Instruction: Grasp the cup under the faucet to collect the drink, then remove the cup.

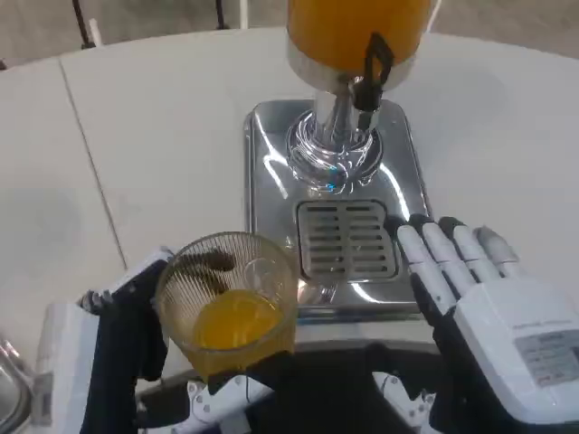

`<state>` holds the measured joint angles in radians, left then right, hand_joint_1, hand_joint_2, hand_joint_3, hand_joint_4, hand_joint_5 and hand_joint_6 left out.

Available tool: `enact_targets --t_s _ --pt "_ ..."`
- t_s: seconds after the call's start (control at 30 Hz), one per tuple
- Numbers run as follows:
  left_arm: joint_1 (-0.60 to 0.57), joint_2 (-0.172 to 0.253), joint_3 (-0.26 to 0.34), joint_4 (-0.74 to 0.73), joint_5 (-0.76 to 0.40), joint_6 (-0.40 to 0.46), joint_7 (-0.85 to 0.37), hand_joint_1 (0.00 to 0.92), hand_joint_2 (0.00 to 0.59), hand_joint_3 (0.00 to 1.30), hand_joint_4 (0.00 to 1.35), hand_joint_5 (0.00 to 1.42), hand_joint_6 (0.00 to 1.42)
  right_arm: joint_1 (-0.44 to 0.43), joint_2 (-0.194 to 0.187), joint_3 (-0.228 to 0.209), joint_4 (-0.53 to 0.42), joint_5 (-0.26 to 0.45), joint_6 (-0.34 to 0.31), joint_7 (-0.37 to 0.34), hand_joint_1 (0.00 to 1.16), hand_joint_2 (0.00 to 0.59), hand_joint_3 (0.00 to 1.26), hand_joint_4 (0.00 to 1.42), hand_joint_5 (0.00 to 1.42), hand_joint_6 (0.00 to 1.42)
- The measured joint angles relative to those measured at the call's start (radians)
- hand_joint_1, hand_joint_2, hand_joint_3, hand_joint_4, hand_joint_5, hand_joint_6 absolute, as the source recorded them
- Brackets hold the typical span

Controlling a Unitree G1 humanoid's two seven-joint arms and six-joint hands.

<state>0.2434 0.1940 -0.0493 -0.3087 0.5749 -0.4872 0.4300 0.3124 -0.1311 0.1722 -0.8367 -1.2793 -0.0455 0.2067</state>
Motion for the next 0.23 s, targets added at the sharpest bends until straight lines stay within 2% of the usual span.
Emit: enact_targets --t_s 0.23 --pt "0.001 -0.006 0.007 0.0 -0.003 -0.007 -0.016 0.596 0.085 1.18 1.28 1.42 1.42 -0.028 0.002 -0.016 -0.002 0.004 0.005 0.028 0.36 0.487 0.0 0.0 0.0 0.0"
